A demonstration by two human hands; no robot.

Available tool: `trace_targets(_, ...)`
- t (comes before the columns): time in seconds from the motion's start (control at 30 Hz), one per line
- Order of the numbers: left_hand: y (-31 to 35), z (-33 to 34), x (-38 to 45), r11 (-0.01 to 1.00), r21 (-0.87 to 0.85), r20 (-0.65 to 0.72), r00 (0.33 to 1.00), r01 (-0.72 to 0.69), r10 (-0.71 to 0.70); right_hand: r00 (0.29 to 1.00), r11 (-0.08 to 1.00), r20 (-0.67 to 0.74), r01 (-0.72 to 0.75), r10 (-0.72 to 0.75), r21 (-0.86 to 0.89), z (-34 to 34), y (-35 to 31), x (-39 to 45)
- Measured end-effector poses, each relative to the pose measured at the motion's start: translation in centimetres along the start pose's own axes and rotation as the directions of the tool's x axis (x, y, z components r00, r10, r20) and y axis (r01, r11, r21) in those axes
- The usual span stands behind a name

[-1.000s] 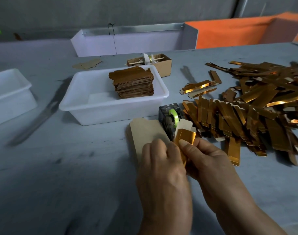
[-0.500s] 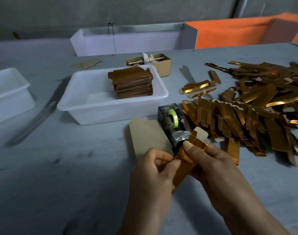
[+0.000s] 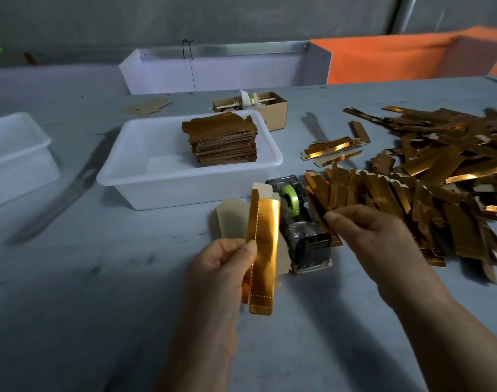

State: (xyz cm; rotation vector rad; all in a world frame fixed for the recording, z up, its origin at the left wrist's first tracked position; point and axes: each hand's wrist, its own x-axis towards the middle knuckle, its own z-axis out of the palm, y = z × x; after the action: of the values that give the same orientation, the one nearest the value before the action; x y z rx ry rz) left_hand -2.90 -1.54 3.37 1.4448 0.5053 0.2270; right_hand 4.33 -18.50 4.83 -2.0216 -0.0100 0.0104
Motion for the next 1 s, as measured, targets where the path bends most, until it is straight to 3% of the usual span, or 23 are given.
trace_targets(0.1,-0.4,0.2,0.1,0.997,-0.049,0.002,0.998,0.055,-0.055,0.988,0.996,0.130,-0.072,0.080,-0.059,0.9,0.9,1.0)
trace_targets(0.23,-1.2,0.4,0.1,0.987,-0.096,0.020,0.992,0.129,-0.127,0.981,0.992,0.148,-0.124,0.123,0.001,1.3,1.2,1.2)
trace_targets(0.47,-1.4,0.8,0.2,0.984,-0.131,0.025,0.992,0.123,-0.121,0.966,0.980,0.187,-0.193,0.181,0.046,1.4,0.6,1.3)
trace_targets(0.73,-0.8,1.9,0.1,0.995,-0.077,0.063,0.996,0.064,-0.059,0.981,0.972,0.114,-0.176,0.160,0.155,2.1,0.6,0.7)
trace_targets(0.9,-1.2,2.6,0.4,0.997,-0.054,0.064,0.996,0.059,-0.055,0.977,0.884,0.120,-0.210,0.175,0.418,2.1,0.4,0.3)
trace_targets(1.0,-1.3,2.4,0.7,0.994,-0.068,0.054,0.995,0.084,-0.080,0.991,0.938,0.047,-0.134,0.125,0.320,1.7,0.9,-0.2)
